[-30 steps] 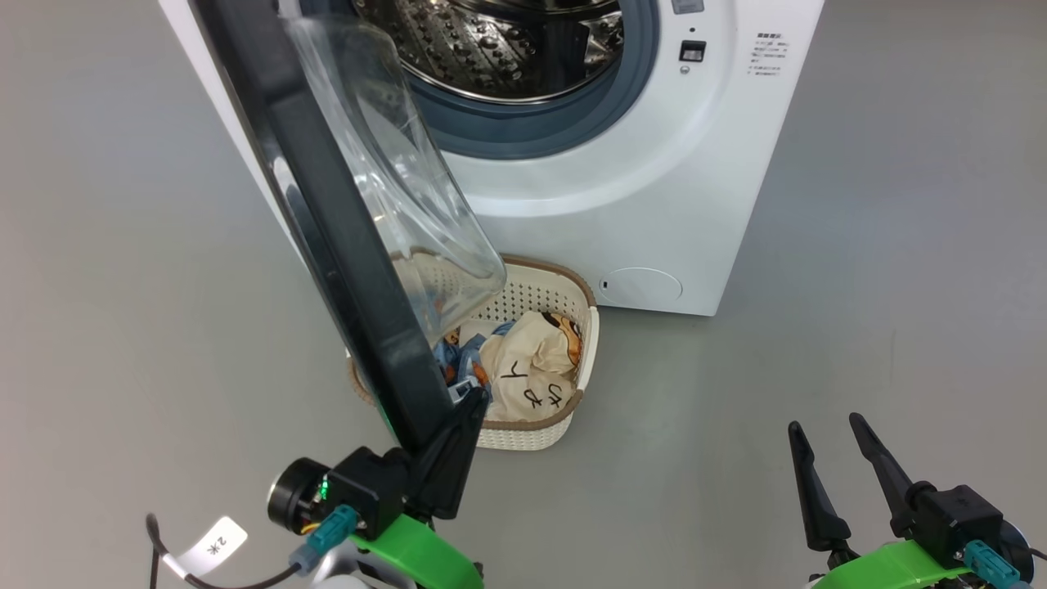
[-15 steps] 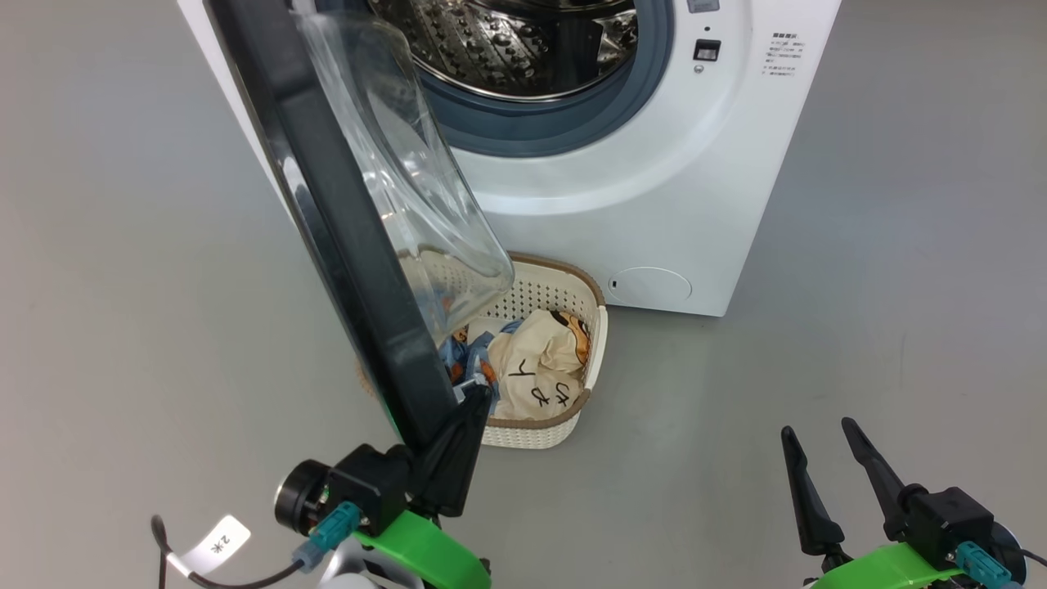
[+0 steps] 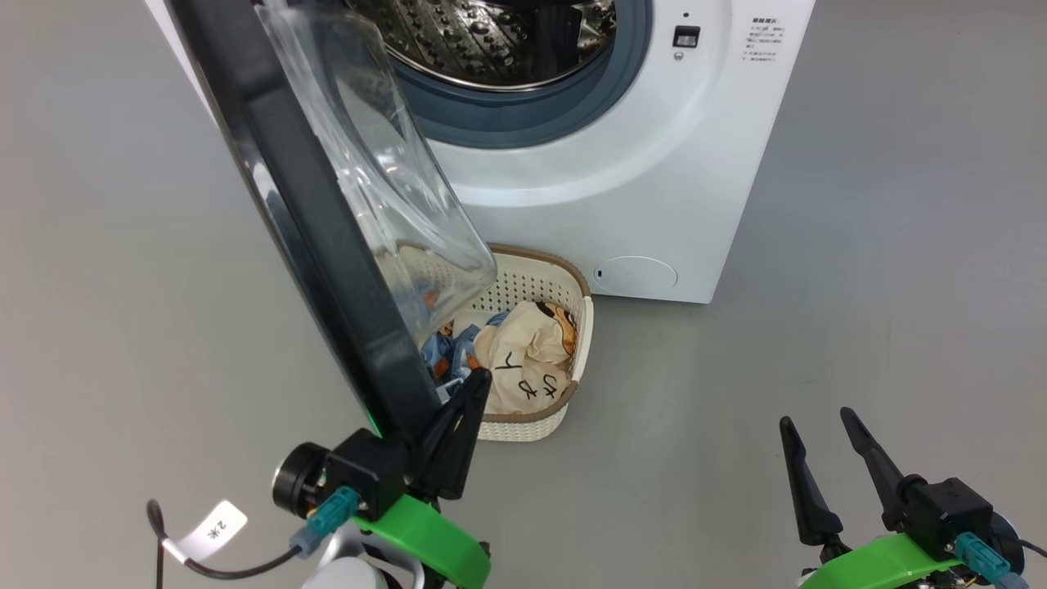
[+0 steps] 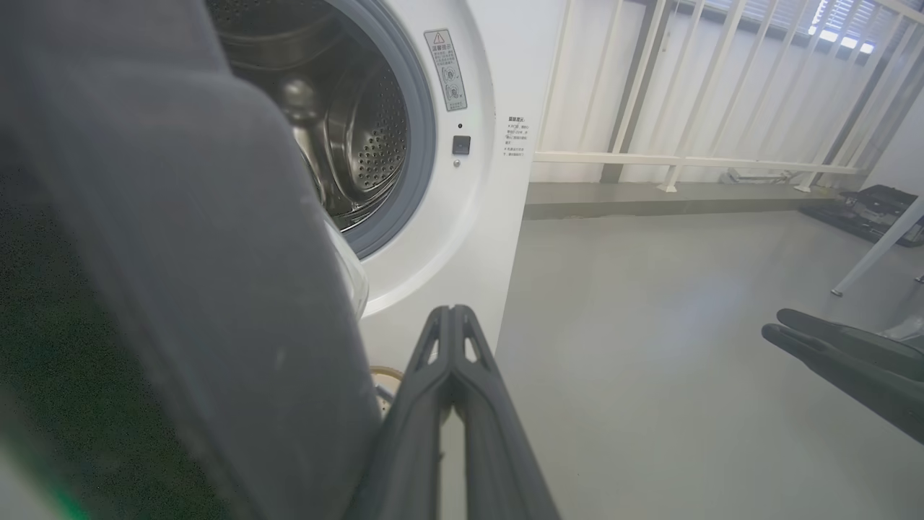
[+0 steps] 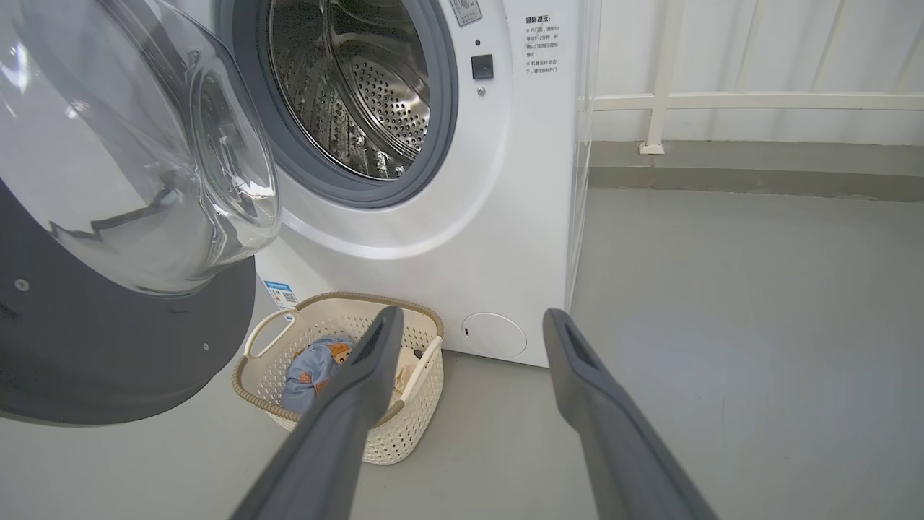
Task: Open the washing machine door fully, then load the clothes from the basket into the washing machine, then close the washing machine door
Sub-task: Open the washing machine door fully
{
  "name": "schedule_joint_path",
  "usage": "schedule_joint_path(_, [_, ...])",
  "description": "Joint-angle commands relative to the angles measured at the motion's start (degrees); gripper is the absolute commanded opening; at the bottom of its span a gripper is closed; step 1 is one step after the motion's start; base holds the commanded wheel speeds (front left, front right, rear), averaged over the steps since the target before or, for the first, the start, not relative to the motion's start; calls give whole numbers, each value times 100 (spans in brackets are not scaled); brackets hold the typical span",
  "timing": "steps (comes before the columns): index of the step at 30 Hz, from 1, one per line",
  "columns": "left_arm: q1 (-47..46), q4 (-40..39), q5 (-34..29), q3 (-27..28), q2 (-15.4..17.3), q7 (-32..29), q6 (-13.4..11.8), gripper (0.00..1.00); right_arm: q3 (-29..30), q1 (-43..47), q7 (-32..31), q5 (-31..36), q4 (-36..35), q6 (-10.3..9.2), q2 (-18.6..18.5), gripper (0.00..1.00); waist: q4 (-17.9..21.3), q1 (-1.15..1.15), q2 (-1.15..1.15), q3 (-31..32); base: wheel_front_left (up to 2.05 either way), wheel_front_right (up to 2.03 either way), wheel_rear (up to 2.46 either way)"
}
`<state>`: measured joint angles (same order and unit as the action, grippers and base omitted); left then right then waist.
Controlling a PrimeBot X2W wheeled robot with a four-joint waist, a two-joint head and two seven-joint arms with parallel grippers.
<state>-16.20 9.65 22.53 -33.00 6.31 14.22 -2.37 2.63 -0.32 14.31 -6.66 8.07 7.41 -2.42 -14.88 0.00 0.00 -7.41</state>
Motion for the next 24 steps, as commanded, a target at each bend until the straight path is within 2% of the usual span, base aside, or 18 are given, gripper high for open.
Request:
schedule_joint_path(1, [-226, -126, 26, 241, 82, 77, -43, 0, -150, -190, 69, -7, -122, 8, -45, 100, 3, 0, 0, -4, 0, 0, 0])
schedule_joint_path(14, [-47, -83, 79, 218, 143, 73, -84, 0, -176, -120, 69, -12, -61, 8, -45, 100, -237, 0, 0, 153, 0, 0, 0])
schedule_joint_path(24, [70, -6, 155, 309, 225, 15, -237, 0, -189, -85, 69, -23, -24, 8, -45, 100, -336, 0, 0, 210, 0, 0, 0])
